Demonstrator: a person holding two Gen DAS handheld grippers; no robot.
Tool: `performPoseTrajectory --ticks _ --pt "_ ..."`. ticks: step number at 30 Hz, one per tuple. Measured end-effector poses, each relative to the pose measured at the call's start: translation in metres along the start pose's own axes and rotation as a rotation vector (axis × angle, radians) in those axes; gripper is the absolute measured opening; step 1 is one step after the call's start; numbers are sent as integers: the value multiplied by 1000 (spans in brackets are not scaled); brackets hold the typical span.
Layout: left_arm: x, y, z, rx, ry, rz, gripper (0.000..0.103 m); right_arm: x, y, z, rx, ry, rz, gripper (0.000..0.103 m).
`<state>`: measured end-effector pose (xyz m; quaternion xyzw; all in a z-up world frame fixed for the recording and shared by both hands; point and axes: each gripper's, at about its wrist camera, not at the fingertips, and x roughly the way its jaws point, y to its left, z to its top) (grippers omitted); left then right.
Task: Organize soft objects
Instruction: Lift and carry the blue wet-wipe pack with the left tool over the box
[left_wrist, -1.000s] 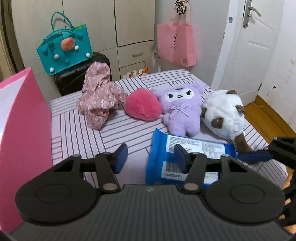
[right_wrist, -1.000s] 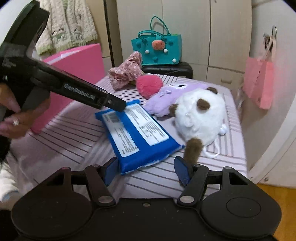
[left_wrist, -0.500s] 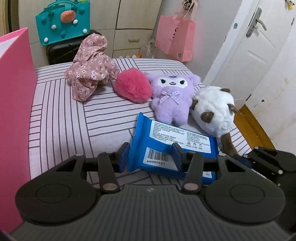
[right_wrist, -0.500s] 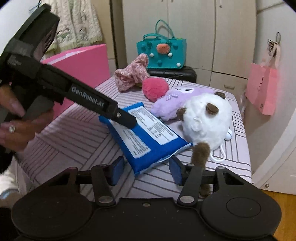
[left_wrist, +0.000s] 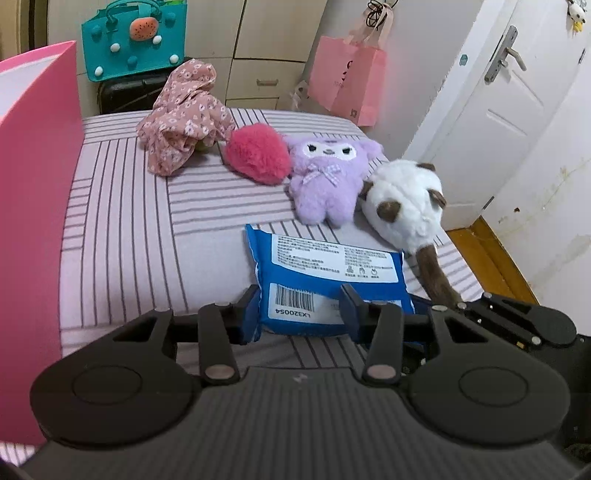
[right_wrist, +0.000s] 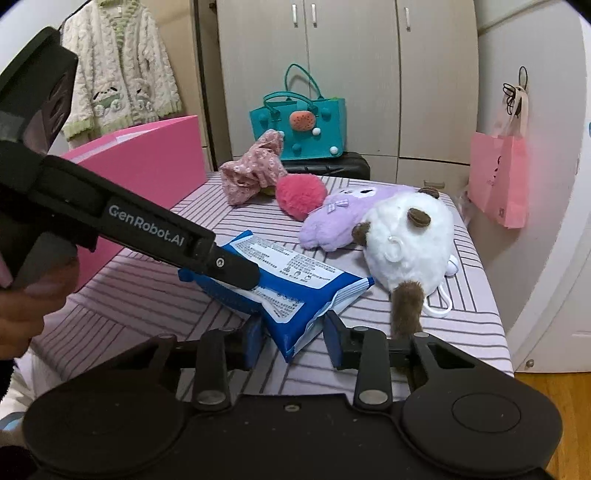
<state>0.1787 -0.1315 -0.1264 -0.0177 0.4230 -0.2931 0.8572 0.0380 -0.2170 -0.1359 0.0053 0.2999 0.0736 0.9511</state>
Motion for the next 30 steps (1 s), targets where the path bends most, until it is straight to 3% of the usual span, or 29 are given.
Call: performPoseTrajectory --ticks 8,18,30 --pt "-40 -7 -14 28 3 -5 44 -38 27 4 -114 -9 7 41" --pt "-114 -9 -21 65 -102 16 44 -76 58 37 -229 -46 74 40" --pt "-183 6 -26 178 -217 89 44 -82 98 63 -262 -139 160 40"
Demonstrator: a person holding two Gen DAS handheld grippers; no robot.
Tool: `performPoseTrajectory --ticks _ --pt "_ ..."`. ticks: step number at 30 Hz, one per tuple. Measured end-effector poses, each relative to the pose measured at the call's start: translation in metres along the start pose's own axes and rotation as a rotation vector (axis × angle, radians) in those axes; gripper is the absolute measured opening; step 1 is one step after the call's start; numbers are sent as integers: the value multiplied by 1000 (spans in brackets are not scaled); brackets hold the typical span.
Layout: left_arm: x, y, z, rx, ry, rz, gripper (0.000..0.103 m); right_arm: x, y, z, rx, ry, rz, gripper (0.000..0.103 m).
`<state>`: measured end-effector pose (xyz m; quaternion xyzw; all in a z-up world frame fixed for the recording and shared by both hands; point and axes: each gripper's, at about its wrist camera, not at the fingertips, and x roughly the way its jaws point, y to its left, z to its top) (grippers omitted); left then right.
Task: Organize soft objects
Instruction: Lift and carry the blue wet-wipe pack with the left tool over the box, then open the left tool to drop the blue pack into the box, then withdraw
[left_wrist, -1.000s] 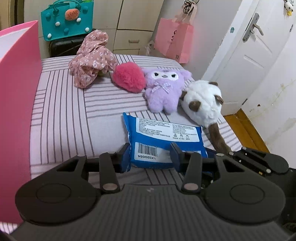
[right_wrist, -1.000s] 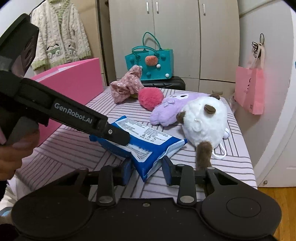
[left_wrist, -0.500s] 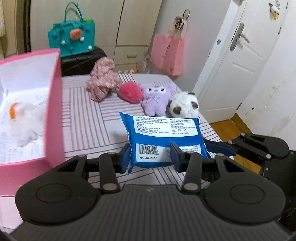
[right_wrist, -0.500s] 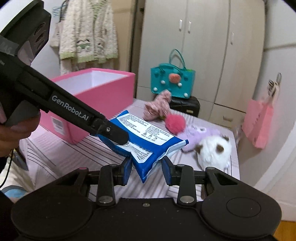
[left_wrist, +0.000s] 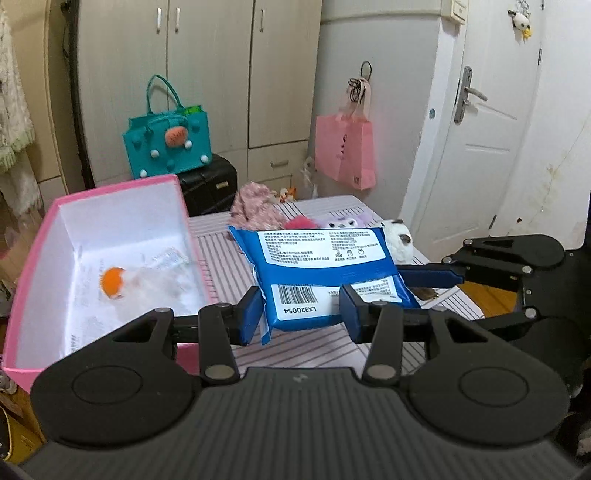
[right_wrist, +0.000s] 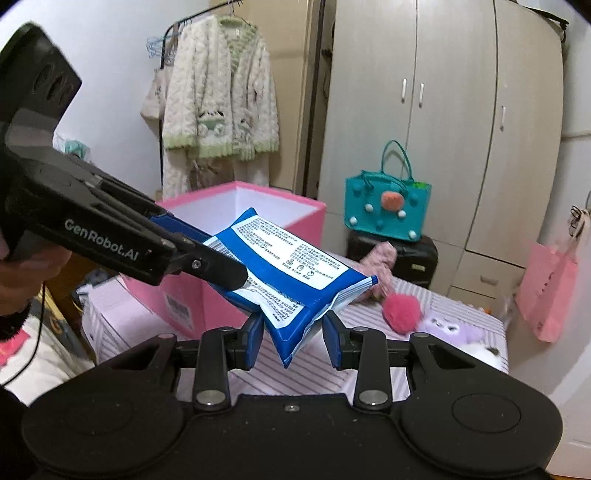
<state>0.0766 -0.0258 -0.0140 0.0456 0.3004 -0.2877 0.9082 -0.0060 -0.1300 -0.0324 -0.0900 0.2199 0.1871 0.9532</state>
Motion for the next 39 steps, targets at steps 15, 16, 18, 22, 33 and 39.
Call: performPoseTrajectory --ticks 15,16,18,22,33,39 --pt "-41 85 5 -115 -107 106 44 62 46 66 -75 -42 109 40" --pt "-42 92 4 -132 -109 121 44 69 50 70 -82 -37 119 40" --pt "-42 106 4 -168 -101 144 44 82 57 75 -87 -23 134 40" --pt "-33 136 7 -241 -58 171 44 109 67 86 -101 16 158 40" --pt "8 194 9 -331 96 199 44 174 62 100 -29 235 277 40" --pt "23 201 13 -267 211 174 45 191 49 99 31 353 345 40"
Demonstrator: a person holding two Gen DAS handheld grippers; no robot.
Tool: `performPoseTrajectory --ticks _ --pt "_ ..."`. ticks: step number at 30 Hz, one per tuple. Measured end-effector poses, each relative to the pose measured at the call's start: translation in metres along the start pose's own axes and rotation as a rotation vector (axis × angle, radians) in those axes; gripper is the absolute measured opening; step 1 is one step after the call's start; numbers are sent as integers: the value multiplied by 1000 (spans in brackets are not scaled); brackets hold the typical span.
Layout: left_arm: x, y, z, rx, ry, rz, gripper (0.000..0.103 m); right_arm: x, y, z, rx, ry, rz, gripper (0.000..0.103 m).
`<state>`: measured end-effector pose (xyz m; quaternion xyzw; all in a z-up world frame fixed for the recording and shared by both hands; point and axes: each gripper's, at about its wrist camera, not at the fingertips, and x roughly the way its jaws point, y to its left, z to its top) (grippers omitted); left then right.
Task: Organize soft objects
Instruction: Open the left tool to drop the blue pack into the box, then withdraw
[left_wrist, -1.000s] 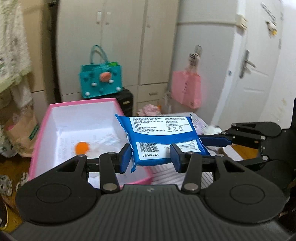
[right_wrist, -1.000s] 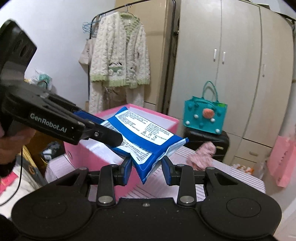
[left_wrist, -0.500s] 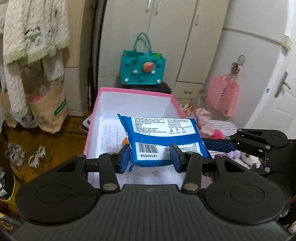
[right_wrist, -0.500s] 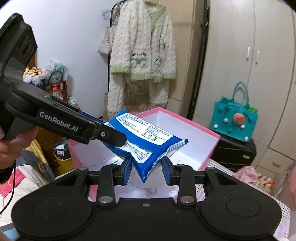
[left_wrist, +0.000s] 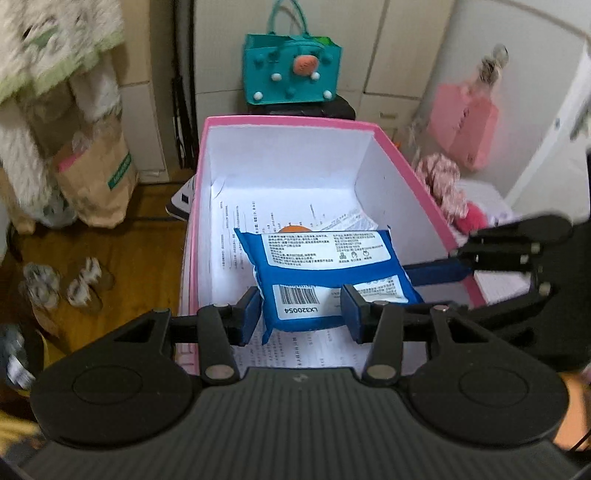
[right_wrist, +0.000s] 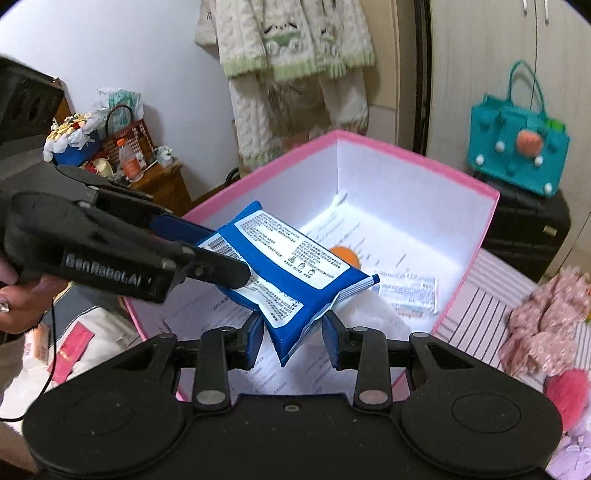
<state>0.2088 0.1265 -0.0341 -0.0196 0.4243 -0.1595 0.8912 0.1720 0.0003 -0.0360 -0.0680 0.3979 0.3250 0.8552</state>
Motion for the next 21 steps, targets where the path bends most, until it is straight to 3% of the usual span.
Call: performPoseTrajectory --ticks 4,6,10,21 --pt "8 -9 -1 86 12 39 48 10 3 2 -14 31 -20 39" --pt "11 -12 -1 103 -2 60 61 12 3 4 -34 41 -20 39" --pt "7 -16 -4 147 -70 166 62 14 10 3 -114 41 -42 41" --pt "-30 -11 -1 131 -87 104 64 -41 1 2 -96 -47 -46 43"
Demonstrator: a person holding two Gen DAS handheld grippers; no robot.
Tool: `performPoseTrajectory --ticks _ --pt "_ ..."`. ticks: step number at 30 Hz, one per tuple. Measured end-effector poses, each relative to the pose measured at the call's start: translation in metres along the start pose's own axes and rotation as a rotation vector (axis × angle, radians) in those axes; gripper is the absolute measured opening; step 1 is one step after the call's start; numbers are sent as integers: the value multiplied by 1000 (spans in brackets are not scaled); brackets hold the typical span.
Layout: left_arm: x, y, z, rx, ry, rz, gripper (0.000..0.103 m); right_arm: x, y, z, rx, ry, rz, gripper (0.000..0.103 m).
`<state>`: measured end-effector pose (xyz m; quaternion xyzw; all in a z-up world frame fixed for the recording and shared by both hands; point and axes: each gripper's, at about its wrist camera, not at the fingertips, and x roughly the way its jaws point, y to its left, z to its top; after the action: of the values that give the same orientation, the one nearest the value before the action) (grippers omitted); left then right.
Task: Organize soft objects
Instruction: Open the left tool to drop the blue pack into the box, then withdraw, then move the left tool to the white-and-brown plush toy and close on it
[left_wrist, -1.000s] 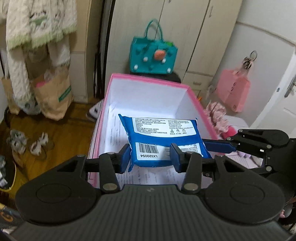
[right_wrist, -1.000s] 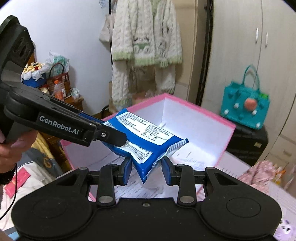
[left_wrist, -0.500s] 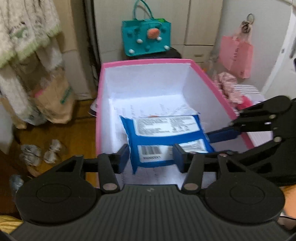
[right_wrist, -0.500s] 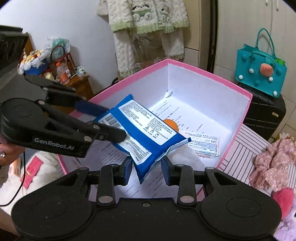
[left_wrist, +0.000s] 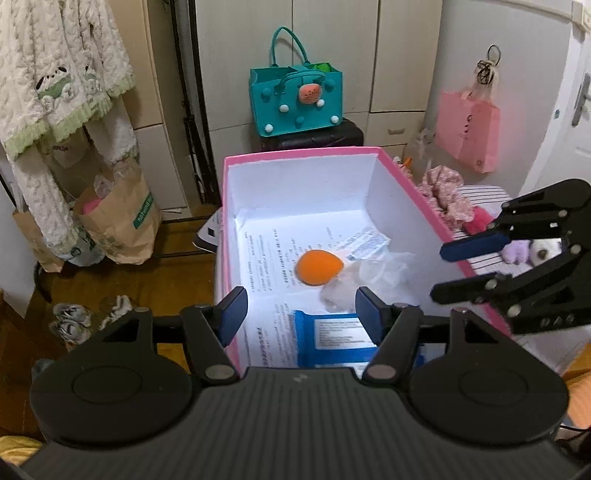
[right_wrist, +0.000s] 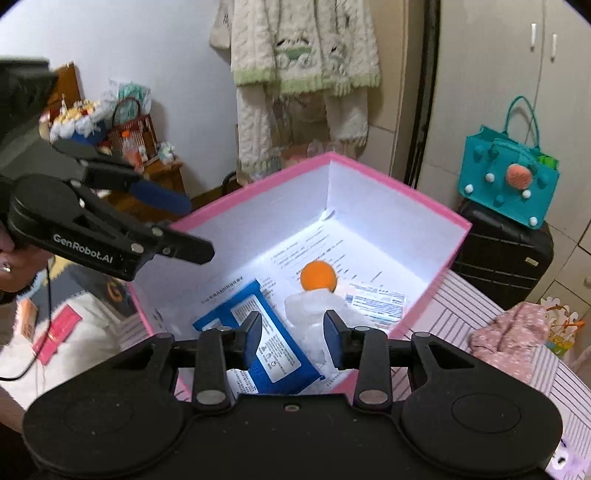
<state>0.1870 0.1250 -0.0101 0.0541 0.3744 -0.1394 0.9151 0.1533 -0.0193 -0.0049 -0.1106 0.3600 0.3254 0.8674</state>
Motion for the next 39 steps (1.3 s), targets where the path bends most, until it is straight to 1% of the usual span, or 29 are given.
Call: performPoseTrajectory --ticks 4,10,13,17,20,24,32,37,39 --pt "-12 -2 1 -12 4 -45 64 -28 -4 -3 40 -33 9 44" --pt "-33 -21 2 18 4 -80 64 -72 -3 -16 67 -63 -6 44" --pt "-46 -34 1 51 -7 -87 65 -94 -2 -29 79 -76 -27 46" --pt "-64 -55 -3 79 -12 -112 66 -115 -3 -49 102 -74 -52 51" --pt "-75 -73 -8 100 -4 -137 66 -128 -3 -67 114 -76 -103 55" --pt "-84 -99 -16 140 -11 -158 68 -144 -7 -90 135 -77 -142 56" --pt "-82 -150 -21 206 7 -220 69 -171 -11 -123 148 -86 -187 62" --pt "-74 -176 -16 254 28 -264 69 -176 -22 -138 164 -94 -214 65" --pt "-69 -184 -11 256 40 -288 69 -176 -25 -144 164 -99 -245 66"
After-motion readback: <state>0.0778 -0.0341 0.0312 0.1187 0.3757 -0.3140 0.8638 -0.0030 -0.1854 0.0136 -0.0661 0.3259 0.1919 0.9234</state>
